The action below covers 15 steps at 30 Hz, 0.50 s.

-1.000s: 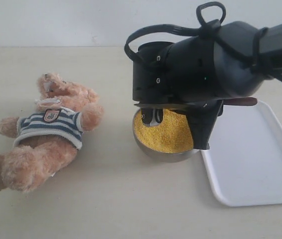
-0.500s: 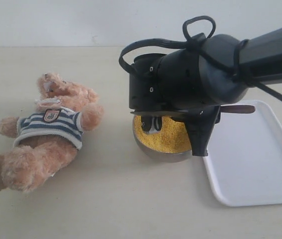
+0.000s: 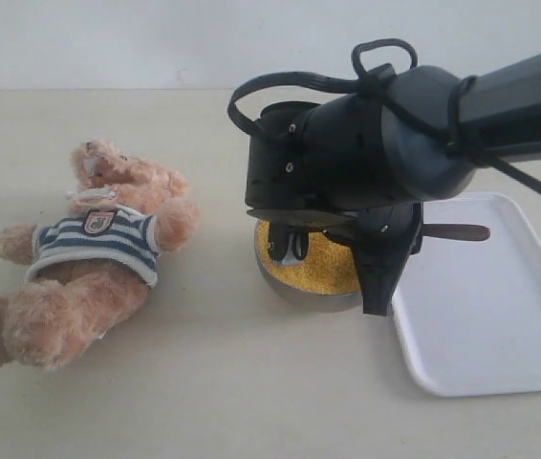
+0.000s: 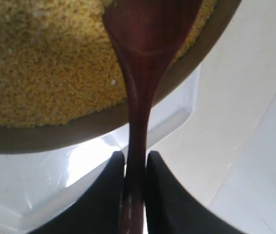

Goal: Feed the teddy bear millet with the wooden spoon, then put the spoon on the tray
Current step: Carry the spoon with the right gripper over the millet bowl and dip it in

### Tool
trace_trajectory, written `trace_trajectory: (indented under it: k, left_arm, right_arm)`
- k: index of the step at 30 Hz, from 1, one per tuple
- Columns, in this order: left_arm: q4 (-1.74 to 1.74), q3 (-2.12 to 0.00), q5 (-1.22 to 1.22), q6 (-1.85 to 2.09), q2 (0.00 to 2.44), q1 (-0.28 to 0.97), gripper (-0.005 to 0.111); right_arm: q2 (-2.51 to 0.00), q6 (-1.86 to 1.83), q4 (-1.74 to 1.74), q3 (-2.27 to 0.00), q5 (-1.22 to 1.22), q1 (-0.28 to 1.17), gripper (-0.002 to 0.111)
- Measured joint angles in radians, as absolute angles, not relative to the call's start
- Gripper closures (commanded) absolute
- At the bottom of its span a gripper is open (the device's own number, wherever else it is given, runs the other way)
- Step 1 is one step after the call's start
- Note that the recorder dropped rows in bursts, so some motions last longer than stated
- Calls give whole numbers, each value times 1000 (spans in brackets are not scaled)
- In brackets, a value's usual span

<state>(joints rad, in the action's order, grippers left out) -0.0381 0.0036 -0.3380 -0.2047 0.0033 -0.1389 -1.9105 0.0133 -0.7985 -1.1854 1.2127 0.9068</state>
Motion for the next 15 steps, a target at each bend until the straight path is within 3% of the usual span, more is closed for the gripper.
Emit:
trace_trajectory:
  k: [15]
  left_arm:
    - [-38, 4, -338, -205, 3, -139, 103]
  right_arm:
    - [-1910, 6, -621, -1309, 1217, 907, 109]
